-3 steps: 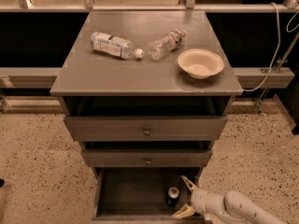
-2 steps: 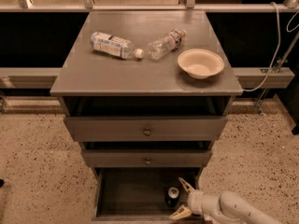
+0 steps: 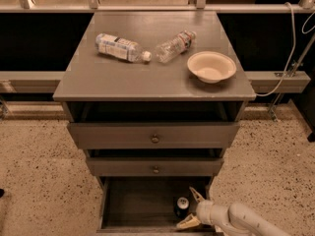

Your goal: Pick pepsi can from bottom drawer and place on counter

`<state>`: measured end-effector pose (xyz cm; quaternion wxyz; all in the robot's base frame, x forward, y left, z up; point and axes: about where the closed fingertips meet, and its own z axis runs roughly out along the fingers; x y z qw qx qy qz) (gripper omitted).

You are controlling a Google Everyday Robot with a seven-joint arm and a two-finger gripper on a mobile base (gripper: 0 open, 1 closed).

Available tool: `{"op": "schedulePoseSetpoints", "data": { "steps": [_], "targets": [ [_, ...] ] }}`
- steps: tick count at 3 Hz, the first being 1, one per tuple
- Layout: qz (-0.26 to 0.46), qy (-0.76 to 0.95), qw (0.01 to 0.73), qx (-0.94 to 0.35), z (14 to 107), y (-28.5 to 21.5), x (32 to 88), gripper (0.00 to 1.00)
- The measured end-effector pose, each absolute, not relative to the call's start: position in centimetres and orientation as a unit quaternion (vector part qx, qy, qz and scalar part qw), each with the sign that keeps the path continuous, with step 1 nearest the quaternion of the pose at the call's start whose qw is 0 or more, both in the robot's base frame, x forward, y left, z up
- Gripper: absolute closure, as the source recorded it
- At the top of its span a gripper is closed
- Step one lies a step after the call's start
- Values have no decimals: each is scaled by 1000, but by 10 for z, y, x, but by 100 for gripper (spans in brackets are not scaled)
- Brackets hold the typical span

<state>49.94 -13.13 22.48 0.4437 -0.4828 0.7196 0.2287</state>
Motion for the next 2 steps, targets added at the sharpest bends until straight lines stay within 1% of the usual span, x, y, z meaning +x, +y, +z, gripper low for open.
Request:
{"op": "schedulePoseSetpoints", "data": {
  "steps": [1, 2],
  "targets": [
    [232, 741, 445, -447, 213, -138, 513, 3],
    [244, 753, 443, -421, 203, -136, 525, 20]
  ]
}}
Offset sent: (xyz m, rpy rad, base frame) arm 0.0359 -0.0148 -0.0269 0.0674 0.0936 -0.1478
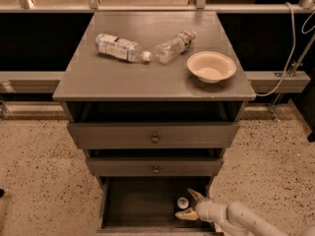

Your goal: Pick pepsi can from bottom drawer and place on counter

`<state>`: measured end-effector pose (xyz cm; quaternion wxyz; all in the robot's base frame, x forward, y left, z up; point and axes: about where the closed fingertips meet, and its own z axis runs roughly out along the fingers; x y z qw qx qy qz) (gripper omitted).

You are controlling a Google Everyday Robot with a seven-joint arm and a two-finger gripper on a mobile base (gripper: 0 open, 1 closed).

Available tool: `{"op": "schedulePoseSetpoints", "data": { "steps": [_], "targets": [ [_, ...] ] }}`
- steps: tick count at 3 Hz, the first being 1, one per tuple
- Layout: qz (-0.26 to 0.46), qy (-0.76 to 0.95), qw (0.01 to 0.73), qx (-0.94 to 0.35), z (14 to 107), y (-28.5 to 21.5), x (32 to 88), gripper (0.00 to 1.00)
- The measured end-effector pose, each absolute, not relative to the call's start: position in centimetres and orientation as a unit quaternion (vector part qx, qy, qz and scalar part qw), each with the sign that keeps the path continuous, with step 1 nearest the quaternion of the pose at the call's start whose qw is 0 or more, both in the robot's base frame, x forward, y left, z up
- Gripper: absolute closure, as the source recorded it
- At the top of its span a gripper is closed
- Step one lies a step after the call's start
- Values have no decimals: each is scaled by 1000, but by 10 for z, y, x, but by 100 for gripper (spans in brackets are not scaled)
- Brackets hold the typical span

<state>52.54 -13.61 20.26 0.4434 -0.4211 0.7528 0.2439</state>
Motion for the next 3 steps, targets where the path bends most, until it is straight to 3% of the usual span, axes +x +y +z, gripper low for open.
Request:
{"op": "schedulePoseSetpoints", "data": {
  "steps": [2, 3],
  "targets": [
    [268, 757, 444, -398, 190, -124, 529, 57],
    [286, 744, 468, -382, 201, -122, 530, 80]
  ]
}}
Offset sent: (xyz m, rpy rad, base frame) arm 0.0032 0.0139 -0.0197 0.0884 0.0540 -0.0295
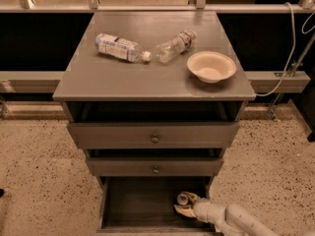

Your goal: Pick pepsi can from bottom drawer and place on counter

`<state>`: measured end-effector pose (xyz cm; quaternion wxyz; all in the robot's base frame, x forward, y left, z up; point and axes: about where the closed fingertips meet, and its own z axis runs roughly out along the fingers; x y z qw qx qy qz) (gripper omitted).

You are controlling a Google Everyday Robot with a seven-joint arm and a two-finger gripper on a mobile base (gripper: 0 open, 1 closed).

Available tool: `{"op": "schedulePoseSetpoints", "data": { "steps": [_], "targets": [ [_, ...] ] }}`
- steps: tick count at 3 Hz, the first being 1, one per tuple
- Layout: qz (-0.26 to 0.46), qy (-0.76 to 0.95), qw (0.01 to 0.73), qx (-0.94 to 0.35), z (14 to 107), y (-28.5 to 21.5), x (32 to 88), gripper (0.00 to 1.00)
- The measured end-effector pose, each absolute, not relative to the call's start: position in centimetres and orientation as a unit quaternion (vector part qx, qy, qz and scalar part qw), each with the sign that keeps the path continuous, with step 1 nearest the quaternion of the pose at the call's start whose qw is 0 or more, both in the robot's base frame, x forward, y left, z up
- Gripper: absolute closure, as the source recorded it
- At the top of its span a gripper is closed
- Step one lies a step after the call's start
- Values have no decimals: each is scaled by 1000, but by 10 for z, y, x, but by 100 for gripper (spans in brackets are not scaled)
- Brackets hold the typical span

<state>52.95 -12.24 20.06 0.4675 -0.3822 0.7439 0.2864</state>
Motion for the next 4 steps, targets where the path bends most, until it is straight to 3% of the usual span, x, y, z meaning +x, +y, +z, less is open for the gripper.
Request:
{"op": "schedulePoseSetpoints", "data": {
  "steps": [1, 3, 4],
  "targets": [
    [295, 702, 521, -386, 269, -130, 531, 100],
    [298, 595, 591, -456, 512, -160, 480, 100],
    [289, 556, 596, -502, 604, -177, 483, 100]
  ]
}}
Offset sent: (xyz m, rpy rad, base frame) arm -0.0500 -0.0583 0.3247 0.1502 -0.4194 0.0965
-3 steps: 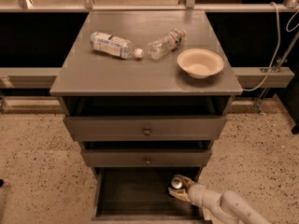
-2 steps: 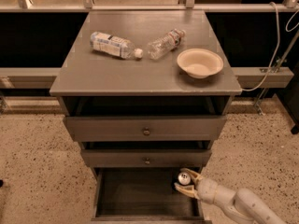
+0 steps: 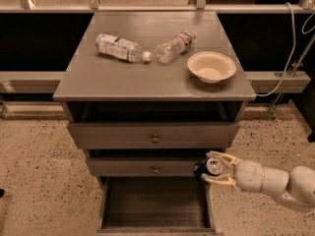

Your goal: Pick pepsi can from bottom drawer and place on counter

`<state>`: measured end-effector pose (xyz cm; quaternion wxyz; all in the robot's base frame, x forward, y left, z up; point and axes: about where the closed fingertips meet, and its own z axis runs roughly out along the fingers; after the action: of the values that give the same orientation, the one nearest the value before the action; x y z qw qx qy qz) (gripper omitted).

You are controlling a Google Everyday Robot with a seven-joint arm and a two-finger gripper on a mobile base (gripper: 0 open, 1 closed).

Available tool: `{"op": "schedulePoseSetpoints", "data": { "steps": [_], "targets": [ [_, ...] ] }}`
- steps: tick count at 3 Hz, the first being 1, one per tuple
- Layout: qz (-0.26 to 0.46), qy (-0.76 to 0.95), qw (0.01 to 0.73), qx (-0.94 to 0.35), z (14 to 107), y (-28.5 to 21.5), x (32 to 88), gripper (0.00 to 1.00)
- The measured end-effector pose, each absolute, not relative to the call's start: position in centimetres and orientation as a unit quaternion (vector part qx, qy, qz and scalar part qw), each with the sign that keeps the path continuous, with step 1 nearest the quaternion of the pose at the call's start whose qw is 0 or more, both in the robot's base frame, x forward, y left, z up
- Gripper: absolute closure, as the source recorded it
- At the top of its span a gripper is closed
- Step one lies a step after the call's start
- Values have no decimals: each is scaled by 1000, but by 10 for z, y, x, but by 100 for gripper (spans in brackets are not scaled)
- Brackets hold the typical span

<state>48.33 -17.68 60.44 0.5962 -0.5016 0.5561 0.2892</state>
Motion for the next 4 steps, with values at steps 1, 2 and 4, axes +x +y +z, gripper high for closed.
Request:
{"op": "schedulePoseSetpoints", "data": {
  "steps": [1, 2, 4],
  "targets": [
    [265, 550, 564, -556, 699, -205, 534, 100],
    [265, 550, 564, -556, 699, -205, 534, 100],
    [342, 433, 557, -621, 760, -139, 487, 100]
  ]
}}
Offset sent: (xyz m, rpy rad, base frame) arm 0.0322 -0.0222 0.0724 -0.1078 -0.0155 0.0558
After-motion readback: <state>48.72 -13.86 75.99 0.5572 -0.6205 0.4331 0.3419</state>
